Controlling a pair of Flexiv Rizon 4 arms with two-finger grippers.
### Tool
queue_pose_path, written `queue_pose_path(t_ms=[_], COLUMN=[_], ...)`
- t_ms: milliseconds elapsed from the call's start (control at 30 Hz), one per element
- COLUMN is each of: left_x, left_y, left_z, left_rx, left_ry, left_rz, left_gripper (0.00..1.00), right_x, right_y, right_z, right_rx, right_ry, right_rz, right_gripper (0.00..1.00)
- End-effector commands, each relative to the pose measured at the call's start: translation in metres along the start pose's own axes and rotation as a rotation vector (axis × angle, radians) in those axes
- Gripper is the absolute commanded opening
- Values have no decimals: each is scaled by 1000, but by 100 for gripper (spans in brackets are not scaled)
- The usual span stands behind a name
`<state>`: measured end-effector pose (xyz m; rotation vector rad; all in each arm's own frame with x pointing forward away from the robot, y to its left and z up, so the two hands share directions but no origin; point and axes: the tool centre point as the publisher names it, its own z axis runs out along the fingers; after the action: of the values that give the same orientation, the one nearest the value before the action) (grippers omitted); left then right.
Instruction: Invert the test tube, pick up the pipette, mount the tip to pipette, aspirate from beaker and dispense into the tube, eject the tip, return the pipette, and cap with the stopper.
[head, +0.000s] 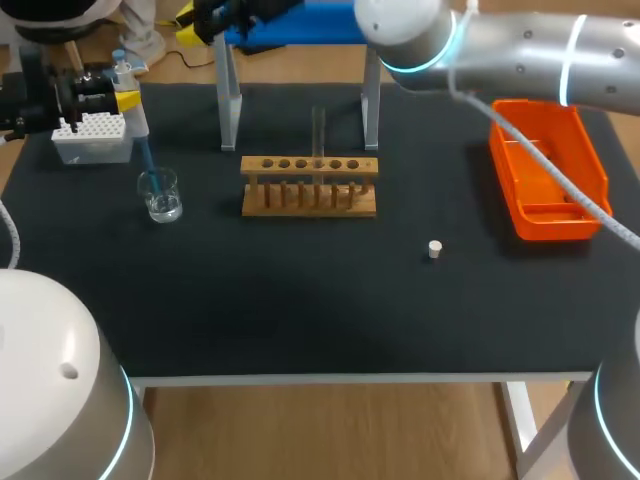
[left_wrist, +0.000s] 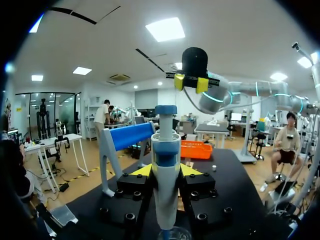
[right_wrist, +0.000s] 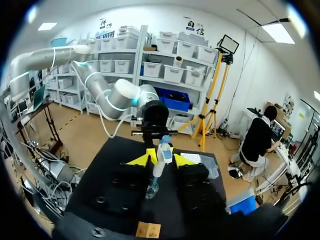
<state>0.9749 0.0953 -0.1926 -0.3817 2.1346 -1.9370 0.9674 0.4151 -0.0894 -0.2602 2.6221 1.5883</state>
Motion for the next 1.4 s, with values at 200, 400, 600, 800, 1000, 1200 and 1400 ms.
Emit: queue_pose_path(t_ms=[200, 400, 600, 800, 1000, 1200, 1400], left_x=[-1, -1, -1, -1, -1, -1, -1], left_y=[0, 0, 0, 0, 0, 0, 0], left_z=[0, 0, 0, 0, 0, 0, 0], left_rx=[1, 1, 1, 1, 1, 1, 1], left_ry=[2, 2, 2, 2, 2, 2, 2], left_rz=[1, 1, 1, 1, 1, 1, 1], left_gripper=[0, 0, 0, 0, 0, 0, 0], right_x=[-17, -21, -23, -24, -25, -25, -21], right_y=[6, 15, 25, 28, 27, 25, 24], right_z=[21, 35, 51, 66, 78, 84, 89], right_rx=[-8, -14, -15, 0, 11, 19, 20], right_ry=[54, 59, 67, 75, 80, 79, 86], right_rz=[32, 48, 52, 80, 114, 124, 127], right_gripper=[0, 0, 0, 0, 0, 0, 0])
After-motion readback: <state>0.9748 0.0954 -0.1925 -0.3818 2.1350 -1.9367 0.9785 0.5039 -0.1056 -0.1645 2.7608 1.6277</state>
